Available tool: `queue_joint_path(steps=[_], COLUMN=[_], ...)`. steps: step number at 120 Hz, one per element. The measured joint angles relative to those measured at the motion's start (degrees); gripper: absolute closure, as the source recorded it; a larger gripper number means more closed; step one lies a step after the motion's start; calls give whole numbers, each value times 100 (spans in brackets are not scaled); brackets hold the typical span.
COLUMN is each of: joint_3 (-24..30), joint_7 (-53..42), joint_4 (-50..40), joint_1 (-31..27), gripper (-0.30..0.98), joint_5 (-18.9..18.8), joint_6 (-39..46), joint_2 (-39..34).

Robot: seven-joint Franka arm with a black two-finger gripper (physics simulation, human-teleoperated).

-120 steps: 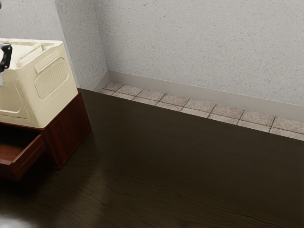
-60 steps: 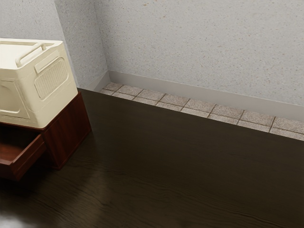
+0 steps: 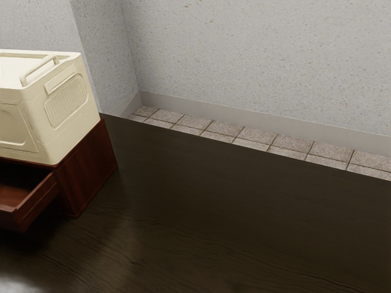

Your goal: Push the drawer handle with one arm to close the drawer

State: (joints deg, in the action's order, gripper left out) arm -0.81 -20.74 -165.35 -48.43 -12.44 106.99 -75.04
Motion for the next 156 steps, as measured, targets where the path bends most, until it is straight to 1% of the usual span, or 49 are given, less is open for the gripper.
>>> queue_joint_path(steps=[14,28,38,48,64,101,118,156], joint_3=[-53,-62,-64,-66,-64,-111,-150,-133], joint_7=[-447,-819,-1042,-1235,-1495,-1911,-2036,-2200], joint_4=[-184,-264,-277,-287,-289,-296,-298,-290], joint_1=[-502,-667,-693,-866,-1054,-1103,-1100,-1076], gripper=[78,79,79,79,79,79,79,79], joint_5=[-13,-18,-20,-21,-21,-22,-22,22], joint_6=[103,177,302,409,772,1229,1451,2031], joint_2=[-24,70,316,433,973,1096,1475,1808])
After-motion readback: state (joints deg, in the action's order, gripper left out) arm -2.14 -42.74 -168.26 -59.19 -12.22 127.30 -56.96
